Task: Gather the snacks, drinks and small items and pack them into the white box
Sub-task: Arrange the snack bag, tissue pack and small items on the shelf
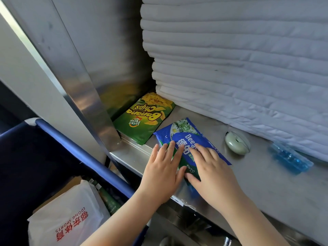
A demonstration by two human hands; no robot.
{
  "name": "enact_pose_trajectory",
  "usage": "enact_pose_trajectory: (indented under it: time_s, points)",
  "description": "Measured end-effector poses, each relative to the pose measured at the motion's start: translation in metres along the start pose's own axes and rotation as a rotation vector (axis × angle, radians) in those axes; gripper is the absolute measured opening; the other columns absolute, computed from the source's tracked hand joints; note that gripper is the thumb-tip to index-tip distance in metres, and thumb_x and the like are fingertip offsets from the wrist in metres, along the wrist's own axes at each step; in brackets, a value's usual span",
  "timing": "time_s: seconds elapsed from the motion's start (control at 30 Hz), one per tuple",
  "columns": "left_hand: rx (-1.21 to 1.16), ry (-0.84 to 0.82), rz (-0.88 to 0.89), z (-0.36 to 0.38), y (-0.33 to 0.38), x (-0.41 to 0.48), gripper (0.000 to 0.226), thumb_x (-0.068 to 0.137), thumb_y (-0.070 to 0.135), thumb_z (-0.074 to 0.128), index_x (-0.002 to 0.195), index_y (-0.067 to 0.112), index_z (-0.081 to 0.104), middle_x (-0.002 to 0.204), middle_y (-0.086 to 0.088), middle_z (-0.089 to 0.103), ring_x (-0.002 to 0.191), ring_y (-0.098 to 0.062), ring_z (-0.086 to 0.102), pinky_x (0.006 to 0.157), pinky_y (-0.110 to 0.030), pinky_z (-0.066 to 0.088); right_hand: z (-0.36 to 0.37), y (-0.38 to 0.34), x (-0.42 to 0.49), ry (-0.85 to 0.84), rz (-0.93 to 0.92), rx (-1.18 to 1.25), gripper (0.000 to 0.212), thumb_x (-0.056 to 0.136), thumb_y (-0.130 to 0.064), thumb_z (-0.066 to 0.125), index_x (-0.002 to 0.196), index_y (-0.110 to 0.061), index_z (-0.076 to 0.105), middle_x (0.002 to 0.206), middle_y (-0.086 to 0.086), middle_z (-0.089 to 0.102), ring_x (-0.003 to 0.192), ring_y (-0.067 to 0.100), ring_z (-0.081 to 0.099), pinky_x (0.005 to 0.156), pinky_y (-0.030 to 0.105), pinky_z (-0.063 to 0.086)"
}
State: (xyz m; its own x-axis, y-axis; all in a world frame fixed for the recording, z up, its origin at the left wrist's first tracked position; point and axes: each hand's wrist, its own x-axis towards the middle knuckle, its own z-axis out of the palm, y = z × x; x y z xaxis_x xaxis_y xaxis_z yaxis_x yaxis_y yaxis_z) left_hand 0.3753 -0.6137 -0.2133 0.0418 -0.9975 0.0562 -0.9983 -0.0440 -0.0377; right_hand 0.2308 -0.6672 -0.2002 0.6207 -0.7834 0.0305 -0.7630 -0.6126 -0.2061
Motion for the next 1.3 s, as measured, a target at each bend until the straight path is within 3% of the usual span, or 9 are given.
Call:
enact_pose_trajectory:
  time_s: [0.2,0.37,0.5,0.63,0.7,0.77,0.87,1.13,1.3]
  points:
    - [-0.009,0.04,0.02,-0.002,-0.003,0.0,0.058,0.093,0.04,0.022,0.141,0.017,0.043,0.137,-0.009,0.05,0.122,-0.024,0.049,0.11,-0.045,0.032,0.0,0.001,0.005,-0.127,0.025,0.034,0.086,0.086,-0.064,0.045,0.15,-0.022,0.005,0.159,-0.002,0.0,0.145,0.014,-0.001,0.114,0.028,0.017]
    - [0.019,0.111,0.028,0.004,0.0,-0.007,0.058,0.088,0.044,0.036,0.134,0.012,0.052,0.125,-0.009,0.059,0.102,-0.025,0.057,0.098,-0.041,0.045,-0.006,0.018,0.017,-0.22,-0.082,0.124,0.071,0.094,-0.034,0.05,0.151,-0.024,0.008,0.159,-0.006,-0.006,0.144,0.009,-0.009,0.113,0.024,0.0]
    - [0.005,0.151,0.061,0.004,0.001,-0.014,0.06,0.084,0.049,0.036,0.127,0.013,0.059,0.114,-0.003,0.063,0.09,-0.021,0.058,0.086,-0.033,0.05,-0.016,0.03,0.027,-0.183,-0.08,0.152,0.068,0.092,0.0,0.044,0.147,-0.035,0.025,0.157,-0.014,0.008,0.144,0.006,0.007,0.114,0.027,0.02]
    - [-0.089,0.226,0.16,-0.001,-0.014,-0.004,0.054,0.086,0.049,0.039,0.125,0.017,0.059,0.109,-0.001,0.059,0.098,-0.022,0.056,0.087,-0.036,0.05,-0.017,0.028,0.03,-0.169,-0.074,0.116,0.07,0.09,0.003,0.042,0.147,-0.032,0.024,0.157,-0.011,0.009,0.143,0.009,0.013,0.11,0.029,0.03]
    - [-0.108,0.172,0.178,-0.005,-0.026,0.007,0.063,0.087,0.058,0.038,0.136,0.02,0.047,0.131,-0.006,0.05,0.122,-0.026,0.045,0.104,-0.042,0.039,-0.017,0.025,0.034,-0.218,-0.086,0.128,0.073,0.089,-0.001,0.044,0.149,-0.03,0.014,0.158,-0.01,0.002,0.145,0.011,0.005,0.114,0.031,0.025]
    - [-0.111,0.015,0.147,-0.006,-0.036,0.02,0.084,0.082,0.075,0.029,0.149,0.024,0.02,0.156,-0.006,0.015,0.144,-0.025,0.009,0.118,-0.044,0.01,-0.018,0.022,0.04,-0.257,-0.077,0.138,0.079,0.088,-0.004,0.049,0.15,-0.03,0.007,0.159,-0.008,-0.002,0.145,0.014,0.0,0.115,0.034,0.021]
    - [-0.084,-0.129,0.088,0.001,-0.042,0.036,0.105,0.068,0.088,0.017,0.15,0.027,-0.005,0.158,-0.002,-0.014,0.144,-0.024,-0.015,0.115,-0.043,-0.008,-0.023,0.017,0.054,-0.334,-0.068,0.094,0.087,0.087,-0.009,0.055,0.15,-0.03,-0.001,0.159,-0.005,-0.006,0.145,0.017,-0.005,0.114,0.037,0.019]
    - [-0.035,0.008,0.031,0.01,-0.031,0.036,0.092,0.079,0.079,0.024,0.151,0.024,0.005,0.155,-0.003,0.017,0.141,-0.024,0.013,0.116,-0.048,0.003,-0.023,0.021,0.066,-0.403,-0.085,0.082,0.091,0.084,-0.018,0.06,0.15,-0.03,-0.001,0.159,-0.007,-0.007,0.145,0.016,-0.002,0.116,0.037,0.016]
    - [-0.125,0.149,0.016,0.009,-0.021,0.03,0.086,0.079,0.073,0.038,0.144,0.017,0.034,0.137,-0.007,0.043,0.125,-0.025,0.039,0.111,-0.04,0.022,-0.009,0.021,0.057,-0.28,-0.126,0.085,0.083,0.087,-0.01,0.053,0.15,-0.03,0.003,0.158,-0.007,-0.003,0.145,0.016,-0.002,0.116,0.036,0.015]
